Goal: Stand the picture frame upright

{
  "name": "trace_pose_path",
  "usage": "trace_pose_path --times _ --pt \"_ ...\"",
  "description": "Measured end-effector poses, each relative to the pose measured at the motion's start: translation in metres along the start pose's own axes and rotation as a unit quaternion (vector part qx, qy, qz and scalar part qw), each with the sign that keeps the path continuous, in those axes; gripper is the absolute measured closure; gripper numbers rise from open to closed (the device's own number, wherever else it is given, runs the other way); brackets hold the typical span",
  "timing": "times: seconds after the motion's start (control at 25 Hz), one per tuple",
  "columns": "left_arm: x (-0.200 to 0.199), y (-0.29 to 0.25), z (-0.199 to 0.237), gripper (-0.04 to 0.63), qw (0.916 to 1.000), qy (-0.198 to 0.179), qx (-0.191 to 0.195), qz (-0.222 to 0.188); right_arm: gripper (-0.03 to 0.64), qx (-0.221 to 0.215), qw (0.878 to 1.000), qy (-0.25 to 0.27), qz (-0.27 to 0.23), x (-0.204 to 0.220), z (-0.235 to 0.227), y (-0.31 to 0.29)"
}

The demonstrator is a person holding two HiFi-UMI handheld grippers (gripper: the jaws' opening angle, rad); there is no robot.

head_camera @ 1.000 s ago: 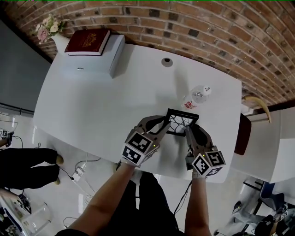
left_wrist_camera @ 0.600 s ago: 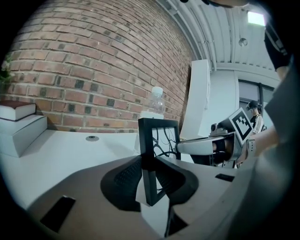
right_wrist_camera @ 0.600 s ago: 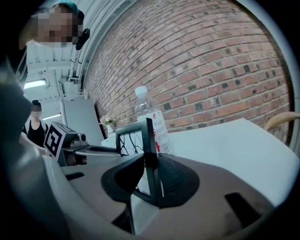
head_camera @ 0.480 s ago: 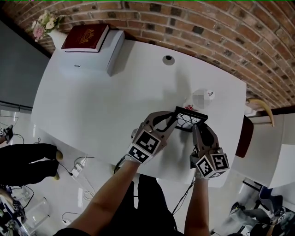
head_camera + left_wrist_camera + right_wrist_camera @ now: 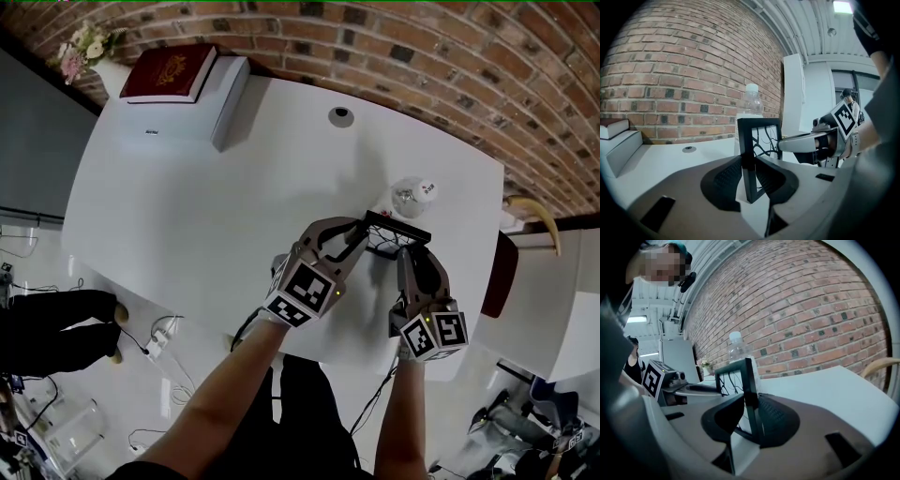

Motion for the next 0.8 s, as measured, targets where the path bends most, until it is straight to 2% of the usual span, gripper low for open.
trace_pose_path --times 0.8 --pt "0.0003 -0.0036 0.0013 0.492 0.9997 -0.019 -0.016 -0.003 0.528 0.007 1.0 0.006 -0.008 0.002 -0.0038 -0.0047"
Point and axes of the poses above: the fingertips, and each gripper's own axes: y backward along the fingers, z to its left, x out of its underside, the point moved 5 cm from there along y, backward along the fingers, and after that the axes turned 6 degrees about -y, right-handed, at the moved point
